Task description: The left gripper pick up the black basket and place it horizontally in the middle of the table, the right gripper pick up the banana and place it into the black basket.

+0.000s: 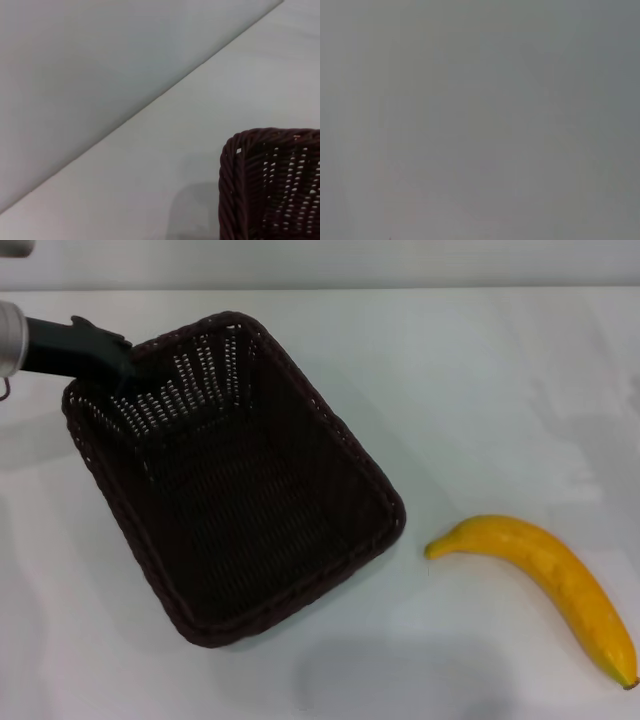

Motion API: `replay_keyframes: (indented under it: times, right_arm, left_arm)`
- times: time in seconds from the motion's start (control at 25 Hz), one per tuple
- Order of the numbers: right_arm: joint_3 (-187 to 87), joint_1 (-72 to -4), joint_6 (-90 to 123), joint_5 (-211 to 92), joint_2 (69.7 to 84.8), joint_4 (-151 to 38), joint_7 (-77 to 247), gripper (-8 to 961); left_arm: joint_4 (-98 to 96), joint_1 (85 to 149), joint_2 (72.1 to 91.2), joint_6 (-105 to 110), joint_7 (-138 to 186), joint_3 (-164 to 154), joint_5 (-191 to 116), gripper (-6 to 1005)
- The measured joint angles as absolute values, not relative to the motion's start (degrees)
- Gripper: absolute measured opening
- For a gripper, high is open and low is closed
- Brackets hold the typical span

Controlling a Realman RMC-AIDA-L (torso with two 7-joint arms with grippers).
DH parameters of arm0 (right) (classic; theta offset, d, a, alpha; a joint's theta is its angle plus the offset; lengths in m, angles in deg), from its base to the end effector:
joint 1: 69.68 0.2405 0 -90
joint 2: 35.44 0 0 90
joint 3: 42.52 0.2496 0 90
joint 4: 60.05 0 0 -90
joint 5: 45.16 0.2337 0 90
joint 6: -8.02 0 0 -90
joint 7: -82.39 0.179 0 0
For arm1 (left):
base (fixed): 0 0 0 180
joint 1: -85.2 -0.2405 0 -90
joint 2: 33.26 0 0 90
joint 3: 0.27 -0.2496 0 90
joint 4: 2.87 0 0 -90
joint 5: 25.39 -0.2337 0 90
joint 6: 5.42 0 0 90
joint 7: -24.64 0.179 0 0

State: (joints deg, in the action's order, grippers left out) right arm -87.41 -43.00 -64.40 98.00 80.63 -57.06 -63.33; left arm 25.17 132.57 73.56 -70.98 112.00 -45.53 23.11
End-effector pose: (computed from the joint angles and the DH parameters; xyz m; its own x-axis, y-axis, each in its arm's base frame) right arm 0.3585 0.3809 0.0391 0.4938 0.0954 -0.8643 -0.8547 -0.1298 -0.5026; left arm -0.2716 0.4737 0.0253 0.8993 0.4211 0.1181 0.4252 -0.7784 -0.4619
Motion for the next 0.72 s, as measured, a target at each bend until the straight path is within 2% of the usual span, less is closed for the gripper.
replay_keyframes:
  times: [0.2,0.72]
  right_arm:
    - [-87.42,-43.14,-64.40,98.00,80.57,-57.06,-63.33,862]
    - [-87.45,-43.14,-64.40,98.00,80.49,-57.05,-63.33,862]
  left_arm:
    - [25.43,132.49,72.48,-76.34,106.80,-45.52,23.34,301]
    - [26.96,129.90,71.98,-87.05,102.30,-35.83,26.53,182]
